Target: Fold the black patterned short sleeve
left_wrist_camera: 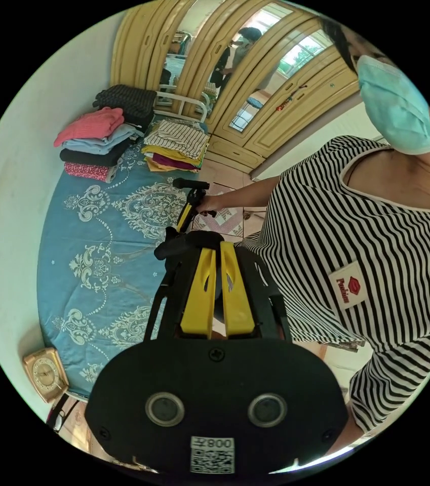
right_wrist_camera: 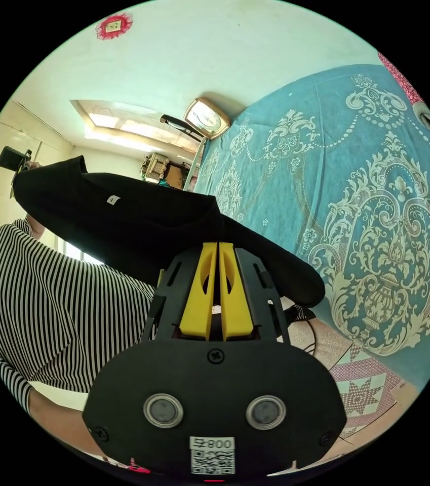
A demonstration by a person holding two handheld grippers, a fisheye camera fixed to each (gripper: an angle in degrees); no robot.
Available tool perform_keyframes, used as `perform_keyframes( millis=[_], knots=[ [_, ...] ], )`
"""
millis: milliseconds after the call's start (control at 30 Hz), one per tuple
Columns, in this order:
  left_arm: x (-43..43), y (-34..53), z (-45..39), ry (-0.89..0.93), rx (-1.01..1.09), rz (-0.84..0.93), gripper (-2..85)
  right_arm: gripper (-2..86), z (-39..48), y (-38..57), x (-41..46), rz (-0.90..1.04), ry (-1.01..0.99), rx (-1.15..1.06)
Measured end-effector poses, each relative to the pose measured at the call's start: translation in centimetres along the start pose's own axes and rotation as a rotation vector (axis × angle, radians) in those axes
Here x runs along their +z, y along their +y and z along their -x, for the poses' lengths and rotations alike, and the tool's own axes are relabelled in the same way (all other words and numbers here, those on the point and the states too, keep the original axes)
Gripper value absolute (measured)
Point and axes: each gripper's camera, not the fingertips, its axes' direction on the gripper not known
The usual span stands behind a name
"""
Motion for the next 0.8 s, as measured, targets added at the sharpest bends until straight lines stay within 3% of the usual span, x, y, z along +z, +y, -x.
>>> perform_keyframes(
  millis=[200,400,567,800],
  knots=[
    [-2.2,5.3,0.3,-0.059,-0.035,-0.039,3.5,0.2,4.3,0.3,-0.8,0.005,0.028,-0.036],
    [-3.1,16.2,3.6,-0.102,-0.24,-0.093,3.2,0.1,12.4,3.0,-7.2,-0.166,0.14,-0.088],
    [-2.8,27.6,6.2,-0.071,-0.445,-0.217,2.6,0.1,22.4,6.2,-12.1,-0.278,0.255,-0.153],
    [-7.9,36.0,6.5,-0.145,-0.461,-0.425,1.8,0.1,35.1,5.6,-15.1,-0.371,0.339,-0.327]
  ],
)
